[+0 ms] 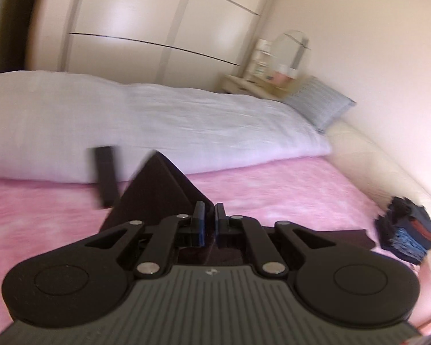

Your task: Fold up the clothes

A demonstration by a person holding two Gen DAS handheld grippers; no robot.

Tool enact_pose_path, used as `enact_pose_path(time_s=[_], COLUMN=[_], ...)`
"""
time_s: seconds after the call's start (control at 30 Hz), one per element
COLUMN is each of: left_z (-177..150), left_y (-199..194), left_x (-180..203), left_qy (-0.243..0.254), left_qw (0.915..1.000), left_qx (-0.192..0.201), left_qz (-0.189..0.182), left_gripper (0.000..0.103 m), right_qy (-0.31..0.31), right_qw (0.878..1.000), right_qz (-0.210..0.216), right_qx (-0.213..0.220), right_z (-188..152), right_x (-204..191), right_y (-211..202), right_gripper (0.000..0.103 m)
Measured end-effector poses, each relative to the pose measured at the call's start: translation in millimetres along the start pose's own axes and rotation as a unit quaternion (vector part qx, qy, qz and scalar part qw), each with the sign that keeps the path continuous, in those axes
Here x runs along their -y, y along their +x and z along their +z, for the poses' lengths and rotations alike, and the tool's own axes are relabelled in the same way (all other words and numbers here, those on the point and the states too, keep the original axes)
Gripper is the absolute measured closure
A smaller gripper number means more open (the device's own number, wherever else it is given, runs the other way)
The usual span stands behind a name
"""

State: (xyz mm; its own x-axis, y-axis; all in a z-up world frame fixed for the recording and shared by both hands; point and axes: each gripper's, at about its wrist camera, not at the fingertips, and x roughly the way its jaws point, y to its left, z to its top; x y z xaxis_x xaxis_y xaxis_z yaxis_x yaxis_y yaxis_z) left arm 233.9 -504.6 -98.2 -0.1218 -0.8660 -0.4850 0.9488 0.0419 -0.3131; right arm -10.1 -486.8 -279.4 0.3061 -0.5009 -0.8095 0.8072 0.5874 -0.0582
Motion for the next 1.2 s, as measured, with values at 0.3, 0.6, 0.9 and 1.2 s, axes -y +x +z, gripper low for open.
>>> enact_pose_path(time_s=[0.3,0.6,0.9,1.2], left_z=[-82,-163,-166,-227], left_y=[166,200,84,61], left_x=[161,163,12,-88], left_qy=[0.084,0.111,0.113,0.102], left_qw=[0.9919,0.9729,0.9639,0.9509], left_qx=[-0.048,-0.178,-0.222,-0.246], left_qz=[-0.082,-0.097,0.092,0.157], left_gripper=[0.1,0.072,0.064,0.067], right_qy=[0.063,0.135,0.153,0.013], right_qw=[0.995,0.988,0.987,0.989], right_qz=[-0.057,-0.041,0.036,0.145], right_qx=[-0.048,-0.064,-0.031,-0.022], right_z=[-72,-102,-57,11], right_x=[148,206,183,71], right_y=[-28,-8,5,22], right_gripper=[0.052,0.052,0.051,0.051])
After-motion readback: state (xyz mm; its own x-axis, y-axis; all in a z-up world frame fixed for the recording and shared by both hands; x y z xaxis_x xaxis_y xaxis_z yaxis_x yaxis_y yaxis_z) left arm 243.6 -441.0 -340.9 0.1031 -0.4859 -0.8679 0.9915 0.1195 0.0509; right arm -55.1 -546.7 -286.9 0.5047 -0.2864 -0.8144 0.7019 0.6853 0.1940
